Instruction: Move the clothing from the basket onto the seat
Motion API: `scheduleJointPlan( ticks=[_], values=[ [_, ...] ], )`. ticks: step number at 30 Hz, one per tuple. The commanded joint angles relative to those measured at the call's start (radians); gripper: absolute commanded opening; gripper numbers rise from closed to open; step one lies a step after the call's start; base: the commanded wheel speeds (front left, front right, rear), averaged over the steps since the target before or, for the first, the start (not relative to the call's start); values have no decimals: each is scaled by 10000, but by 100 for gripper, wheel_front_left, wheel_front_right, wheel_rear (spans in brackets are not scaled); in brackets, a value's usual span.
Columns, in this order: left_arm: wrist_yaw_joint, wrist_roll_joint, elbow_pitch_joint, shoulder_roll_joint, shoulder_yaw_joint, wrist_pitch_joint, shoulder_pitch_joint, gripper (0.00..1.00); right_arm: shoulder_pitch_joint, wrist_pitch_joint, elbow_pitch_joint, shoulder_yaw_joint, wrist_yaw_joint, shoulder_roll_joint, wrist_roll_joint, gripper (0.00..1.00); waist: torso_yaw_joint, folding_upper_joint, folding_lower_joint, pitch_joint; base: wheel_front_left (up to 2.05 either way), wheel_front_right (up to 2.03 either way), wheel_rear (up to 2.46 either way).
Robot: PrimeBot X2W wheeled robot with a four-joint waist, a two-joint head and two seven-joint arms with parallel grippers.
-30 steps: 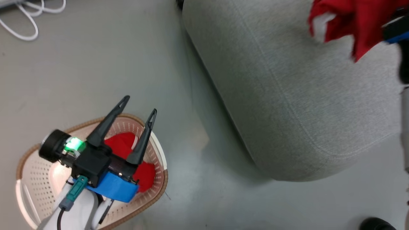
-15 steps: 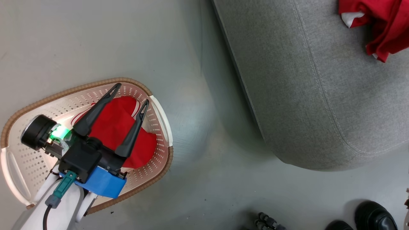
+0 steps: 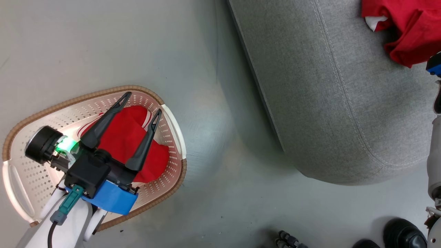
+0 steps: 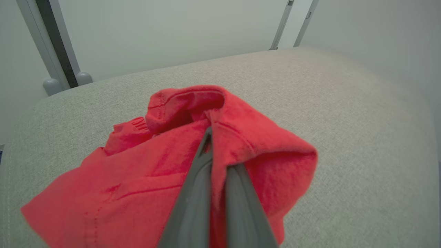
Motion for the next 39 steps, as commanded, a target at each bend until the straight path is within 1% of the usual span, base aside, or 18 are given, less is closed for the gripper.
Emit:
scheduleJointPlan(
  ticks=[1, 2, 3, 4, 5, 6, 12, 20, 24, 29, 33, 38, 39],
  values=[
    [-15, -25, 38, -43, -24, -48, -123, 100, -55, -34, 55, -55, 1, -6, -86, 10, 28, 0, -1, -62, 0, 0, 0],
    [-17, -29, 57, -58, -33, -48, -131, 100, -73, -34, 58, -74, 1, 14, -83, 18, 44, 0, -1, -93, 0, 0, 0],
    [-18, -39, 82, -76, -42, -48, -141, 100, -58, -34, 51, -94, 1, 26, -108, 37, 66, 0, -1, -143, 0, 0, 0],
    [-20, -54, 106, -110, -57, -48, -150, 100, -19, -34, 25, -98, 1, 34, -141, 41, 98, 0, -1, -195, 0, 0, 0],
    [-22, -63, 123, -150, -68, -48, -163, 100, 27, -34, -8, -83, 1, 51, -152, 91, 135, 0, -1, -255, 0, 0, 0],
    [-23, -74, 137, -203, -68, -48, -172, 100, 85, -34, -36, -74, 1, 55, -189, 100, 169, 0, -1, -315, 0, 0, 0],
    [-28, -175, 362, -645, -3, -48, -121, 100, 553, -34, -219, 41, 1, 24, -301, 100, 463, 0, -1, -959, 0, 0, 0],
    [-63, -426, 834, -1772, 204, -48, 411, 100, 2051, -34, -536, 261, 1, -143, -594, 100, 1148, 0, -1, -2624, 0, 0, 0],
    [-79, -541, 1130, -2394, 440, -48, 894, 100, 2932, -34, -999, 507, 1, -88, -401, 100, 1542, 0, -1, -3595, 0, 0, 0],
    [-86, -578, 1461, -2962, 939, -48, 1575, 100, 4193, -34, -1833, 1242, 1, 227, -203, 100, 1863, 0, -1, -4680, 0, 0, 0],
    [-90, -599, 1711, -3373, 1374, -48, 2015, 100, 5048, -32, -2298, 2096, 1, 467, 180, 100, 2072, 0, -1, -5325, 0, 0, 0],
    [-93, -692, 1889, -3635, 1799, -48, 2420, 100, 5838, -12, -2869, 3231, 1, 611, 601, 100, 2313, 0, -1, -5884, 0, 0, 0],
    [-93, -692, 1889, -3635, 1799, -48, 2420, 100, 5838, -12, -2869, 3231, 1, 611, 601, 100, 2313, 0, -1, -5884, 0, 0, 0]
  ],
)
